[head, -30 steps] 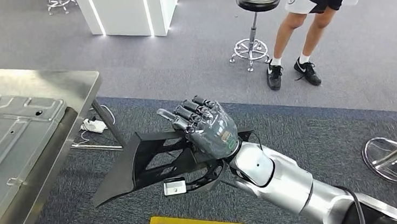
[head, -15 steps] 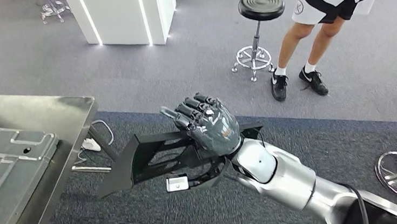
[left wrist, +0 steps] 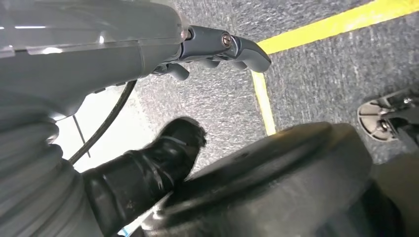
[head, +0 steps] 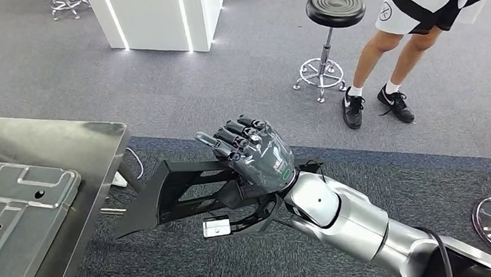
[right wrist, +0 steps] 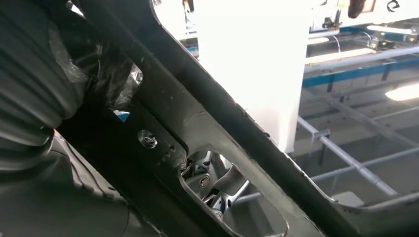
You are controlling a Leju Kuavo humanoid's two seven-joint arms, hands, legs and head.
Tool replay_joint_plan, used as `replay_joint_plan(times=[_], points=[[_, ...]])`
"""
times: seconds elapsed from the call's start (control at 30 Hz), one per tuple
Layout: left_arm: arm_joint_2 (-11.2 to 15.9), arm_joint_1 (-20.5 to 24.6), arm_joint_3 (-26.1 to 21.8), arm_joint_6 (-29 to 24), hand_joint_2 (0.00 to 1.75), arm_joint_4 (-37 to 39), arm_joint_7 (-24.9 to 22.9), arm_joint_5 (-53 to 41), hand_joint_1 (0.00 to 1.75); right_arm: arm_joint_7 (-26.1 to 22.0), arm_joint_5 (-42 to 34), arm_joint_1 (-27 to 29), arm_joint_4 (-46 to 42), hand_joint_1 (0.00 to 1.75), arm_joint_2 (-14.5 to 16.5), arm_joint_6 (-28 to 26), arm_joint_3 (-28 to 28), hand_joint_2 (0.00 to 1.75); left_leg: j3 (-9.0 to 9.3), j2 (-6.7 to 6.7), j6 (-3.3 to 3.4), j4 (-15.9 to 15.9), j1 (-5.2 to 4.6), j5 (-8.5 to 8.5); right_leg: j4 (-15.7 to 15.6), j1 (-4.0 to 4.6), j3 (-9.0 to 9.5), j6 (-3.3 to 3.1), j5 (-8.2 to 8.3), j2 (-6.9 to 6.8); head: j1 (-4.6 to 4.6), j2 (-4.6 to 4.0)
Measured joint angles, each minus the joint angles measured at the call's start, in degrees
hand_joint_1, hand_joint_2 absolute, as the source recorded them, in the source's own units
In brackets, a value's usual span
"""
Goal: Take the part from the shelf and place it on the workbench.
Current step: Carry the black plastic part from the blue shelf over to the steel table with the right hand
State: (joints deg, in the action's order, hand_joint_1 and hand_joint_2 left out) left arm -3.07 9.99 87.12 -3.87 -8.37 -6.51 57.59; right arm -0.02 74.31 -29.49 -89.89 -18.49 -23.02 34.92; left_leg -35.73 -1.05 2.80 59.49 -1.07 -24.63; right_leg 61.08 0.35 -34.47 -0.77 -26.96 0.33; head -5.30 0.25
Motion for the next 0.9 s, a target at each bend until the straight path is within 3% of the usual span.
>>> replay_joint_plan(times=[0.4,0.57,0.63,0.73,0.77,0.8,0.83,0.9], points=[[0.1,0.0,0.0,0.4,1.75,0.0,-0.2,0.1,0.0,-0.5,0.1,-0.1,0.0,1.75,-0.1,0.1,0.0,1.75,0.07,-0.02,-0.23,-0.3,-0.14,-0.01,-1.2,-0.17,0.45,0.21,-0.22,0.03,-0.04,-0.01],[0.1,0.1,0.0,0.9,1.75,0.0,-0.2,0.0,0.0,-1.2,1.4,-0.9,0.0,1.75,0.0,1.6,0.4,1.75,0.33,-0.06,0.13,-1.0,-0.16,0.29,-1.3,-0.38,0.58,0.55,-0.21,-0.09,-0.03,-0.01],[0.0,0.1,0.0,1.2,1.75,0.0,-0.3,-0.1,0.0,-1.3,2.4,-2.6,0.2,1.75,0.2,3.5,1.3,1.75,0.91,-0.15,0.55,-2.1,0.15,0.88,0.7,-0.4,-0.17,0.86,-1.76,-0.22,-0.04,-0.01],[0.0,0.1,0.0,1.3,1.75,0.0,-0.2,-0.1,0.0,-0.8,2.1,-5.8,0.7,1.75,-0.1,5.9,2.7,1.75,0.96,-0.56,0.86,-2.5,0.26,1.23,10.1,-0.74,-4.4,1.35,-6.68,-0.25,-0.04,-0.01],[0.0,0.1,0.0,1.3,1.75,0.0,-0.2,0.0,0.0,-0.9,1.6,-7.0,0.9,1.75,-0.5,6.6,3.1,1.75,0.86,-0.92,0.84,-2.4,0.27,1.24,12.6,-0.94,-5.55,1.53,-7.42,-0.26,-0.04,-0.01],[0.0,0.1,0.0,1.3,1.75,0.0,-0.1,0.0,0.0,-1.1,0.8,-8.2,1.0,1.75,-1.1,7.3,3.4,1.75,0.77,-1.39,0.8,-2.2,0.29,1.24,13.4,-1.15,-5.88,1.72,-7.11,-0.25,-0.03,-0.01],[0.0,0.1,0.0,1.3,1.75,0.0,0.0,0.1,0.0,-1.6,0.1,-9.6,1.0,1.75,-1.9,8.0,3.6,1.75,0.68,-1.96,0.71,-1.9,0.34,1.19,12.0,-1.36,-5.1,1.87,-5.75,-0.19,-0.04,-0.01],[-0.1,0.1,0.0,1.3,1.75,0.0,0.1,0.4,0.0,-2.6,-1.5,-12.5,1.0,1.75,-4.0,9.3,3.8,1.75,0.38,-3.17,0.28,-1.1,0.47,0.98,5.3,-1.8,-1.64,2.06,-2.41,1.09,-0.04,-0.01]])
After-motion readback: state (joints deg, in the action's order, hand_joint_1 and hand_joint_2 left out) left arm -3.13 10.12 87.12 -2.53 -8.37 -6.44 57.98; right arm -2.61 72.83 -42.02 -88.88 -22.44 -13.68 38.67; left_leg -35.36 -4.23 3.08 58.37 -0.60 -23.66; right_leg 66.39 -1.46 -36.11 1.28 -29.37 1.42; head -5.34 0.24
